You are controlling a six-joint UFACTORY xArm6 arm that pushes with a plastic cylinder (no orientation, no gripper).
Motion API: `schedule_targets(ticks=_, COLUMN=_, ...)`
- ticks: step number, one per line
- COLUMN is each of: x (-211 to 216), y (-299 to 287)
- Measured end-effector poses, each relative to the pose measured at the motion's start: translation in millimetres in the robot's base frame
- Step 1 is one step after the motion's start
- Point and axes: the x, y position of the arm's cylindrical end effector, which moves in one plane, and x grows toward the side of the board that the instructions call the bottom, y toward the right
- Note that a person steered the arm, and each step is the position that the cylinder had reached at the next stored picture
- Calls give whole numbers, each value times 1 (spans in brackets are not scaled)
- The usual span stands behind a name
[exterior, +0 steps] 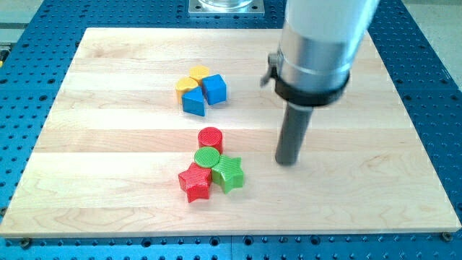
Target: Slide the triangle to the left of the heart
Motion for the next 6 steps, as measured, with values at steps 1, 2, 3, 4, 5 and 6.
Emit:
schedule_targets(ticks=1, x=-20, y=-40)
schedule_targets(ticks=2, x=-47, y=-64)
schedule_targets(ticks=3, x=-65, y=-97)
schedule_targets(ticks=4, x=-70, y=-127)
schedule_targets(ticks=5, x=-70, y=-157)
schedule_targets(ticks=6, x=-44, y=-177)
